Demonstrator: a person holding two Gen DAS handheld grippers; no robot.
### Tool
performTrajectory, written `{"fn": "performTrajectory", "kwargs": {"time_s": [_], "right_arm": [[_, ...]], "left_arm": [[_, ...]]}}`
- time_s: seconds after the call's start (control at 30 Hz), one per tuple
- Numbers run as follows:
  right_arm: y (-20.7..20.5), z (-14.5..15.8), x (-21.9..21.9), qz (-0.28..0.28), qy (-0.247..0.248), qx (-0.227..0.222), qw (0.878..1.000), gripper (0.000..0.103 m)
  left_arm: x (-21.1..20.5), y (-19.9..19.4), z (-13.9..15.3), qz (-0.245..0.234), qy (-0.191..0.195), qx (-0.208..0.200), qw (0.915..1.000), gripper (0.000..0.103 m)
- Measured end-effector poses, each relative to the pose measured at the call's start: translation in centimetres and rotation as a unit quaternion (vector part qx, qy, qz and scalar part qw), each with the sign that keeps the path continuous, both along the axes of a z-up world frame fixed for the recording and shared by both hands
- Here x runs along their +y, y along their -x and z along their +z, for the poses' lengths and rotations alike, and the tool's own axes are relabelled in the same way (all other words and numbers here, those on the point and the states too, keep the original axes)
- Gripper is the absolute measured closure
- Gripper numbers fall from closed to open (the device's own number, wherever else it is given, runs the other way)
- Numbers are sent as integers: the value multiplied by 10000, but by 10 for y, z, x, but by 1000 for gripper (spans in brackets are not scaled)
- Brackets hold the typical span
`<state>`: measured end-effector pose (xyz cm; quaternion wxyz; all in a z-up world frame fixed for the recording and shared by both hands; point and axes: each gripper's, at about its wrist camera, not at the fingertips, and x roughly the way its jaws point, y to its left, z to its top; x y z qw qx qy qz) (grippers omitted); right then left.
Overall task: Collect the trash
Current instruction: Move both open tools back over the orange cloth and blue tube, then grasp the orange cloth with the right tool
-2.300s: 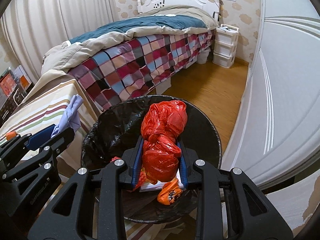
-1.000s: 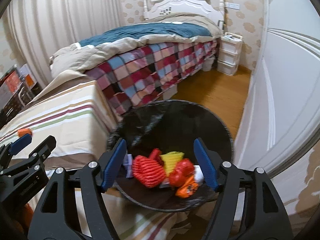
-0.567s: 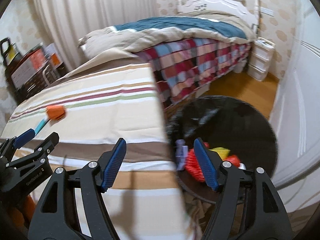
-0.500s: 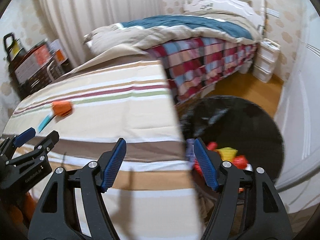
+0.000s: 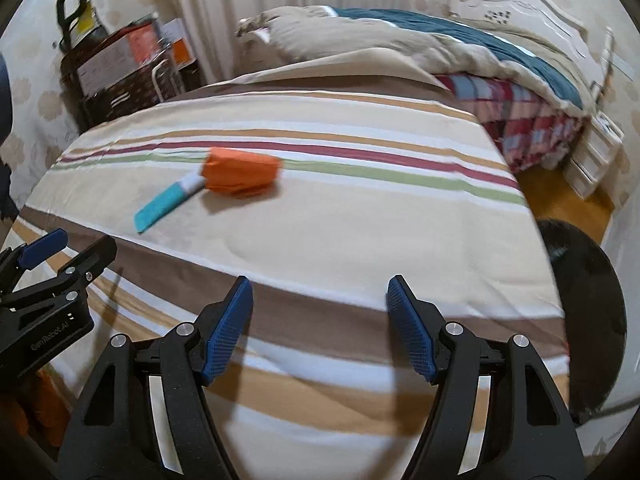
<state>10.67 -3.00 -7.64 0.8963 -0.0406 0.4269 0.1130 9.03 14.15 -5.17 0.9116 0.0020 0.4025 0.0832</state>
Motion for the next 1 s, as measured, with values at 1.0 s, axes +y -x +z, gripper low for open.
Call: {"fn": "performTrajectory", "kwargs": {"time_s": [1.0], "right_arm": [[-59,-1,37,-413,128,37,9991,28]], "left_arm": [[64,-3,-2,528,336,58,9980,25]]}}
